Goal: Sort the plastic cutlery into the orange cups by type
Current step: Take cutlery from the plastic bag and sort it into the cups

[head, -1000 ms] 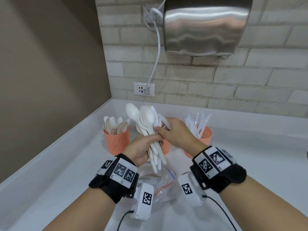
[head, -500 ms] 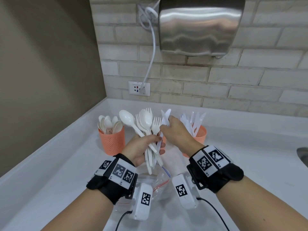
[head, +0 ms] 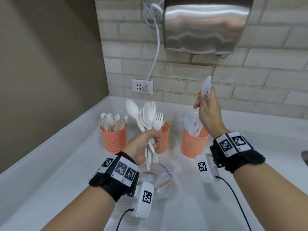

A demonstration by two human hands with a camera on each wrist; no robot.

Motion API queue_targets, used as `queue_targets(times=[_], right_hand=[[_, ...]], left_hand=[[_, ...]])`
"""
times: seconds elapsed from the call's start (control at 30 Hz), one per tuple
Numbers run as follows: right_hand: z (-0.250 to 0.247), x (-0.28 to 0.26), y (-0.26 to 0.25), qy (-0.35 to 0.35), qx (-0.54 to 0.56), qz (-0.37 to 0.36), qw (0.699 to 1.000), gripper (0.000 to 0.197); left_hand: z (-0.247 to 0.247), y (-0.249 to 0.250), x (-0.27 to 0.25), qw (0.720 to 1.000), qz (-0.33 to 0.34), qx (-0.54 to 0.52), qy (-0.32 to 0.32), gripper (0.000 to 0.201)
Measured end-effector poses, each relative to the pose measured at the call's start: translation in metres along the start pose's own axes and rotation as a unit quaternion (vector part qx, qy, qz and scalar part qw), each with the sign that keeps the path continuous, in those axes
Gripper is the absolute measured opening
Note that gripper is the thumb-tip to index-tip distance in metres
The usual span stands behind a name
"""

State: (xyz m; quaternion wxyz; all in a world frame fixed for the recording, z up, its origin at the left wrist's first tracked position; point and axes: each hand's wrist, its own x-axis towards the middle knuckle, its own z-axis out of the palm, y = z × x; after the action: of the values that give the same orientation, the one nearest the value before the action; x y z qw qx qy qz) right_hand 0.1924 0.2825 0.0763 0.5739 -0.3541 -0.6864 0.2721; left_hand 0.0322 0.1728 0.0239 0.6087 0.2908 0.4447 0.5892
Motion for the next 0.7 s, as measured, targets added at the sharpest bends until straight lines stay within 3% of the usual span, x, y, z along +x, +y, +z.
queue_targets(times=[0.07, 0.2, 0.27, 0.33, 0.4, 0.47, 0.53, 0.6, 0.7], right_hand=[[0.002, -0.004, 0.02, -0.006, -0.013, 0.021, 1.0, 0.013], [0.007, -0.015, 0.065, -0.083, -0.012, 0.214, 0.973, 0.02], [0.006, -0.02, 0.068, -0.107, -0.035, 0.238, 0.965, 0.025], [0.005, -0.02, 0.064, -0.095, -0.032, 0.226, 0.969, 0.037], [0.003, -0.019, 0.059, -0.042, -0.043, 0.17, 0.984, 0.05], [0.003, -0.022, 0.043, 0.049, -0.062, 0.057, 0.995, 0.045], [0.008, -0.033, 0.025, 0.083, -0.052, -0.036, 0.995, 0.027], [0.018, -0.049, 0.004, -0.003, -0.014, -0.031, 0.999, 0.004], [0.039, -0.07, -0.003, -0.18, 0.029, 0.086, 0.98, 0.025]], left_hand=[[0.002, 0.001, -0.002, 0.999, -0.002, 0.005, -0.033, 0.011], [0.003, 0.001, -0.008, 0.996, 0.036, 0.058, -0.05, 0.016], [0.004, -0.001, -0.011, 0.993, 0.062, 0.088, -0.048, 0.017], [0.004, -0.001, -0.011, 0.992, 0.067, 0.09, -0.05, 0.012], [0.006, 0.0, -0.011, 0.994, 0.064, 0.074, -0.055, 0.012], [0.007, 0.001, -0.01, 0.994, 0.064, 0.054, -0.064, 0.018], [0.007, 0.001, -0.01, 0.994, 0.064, 0.041, -0.075, 0.018], [0.007, 0.0, -0.008, 0.995, 0.059, 0.032, -0.075, 0.015], [0.006, -0.001, -0.008, 0.996, 0.041, 0.013, -0.083, 0.014]])
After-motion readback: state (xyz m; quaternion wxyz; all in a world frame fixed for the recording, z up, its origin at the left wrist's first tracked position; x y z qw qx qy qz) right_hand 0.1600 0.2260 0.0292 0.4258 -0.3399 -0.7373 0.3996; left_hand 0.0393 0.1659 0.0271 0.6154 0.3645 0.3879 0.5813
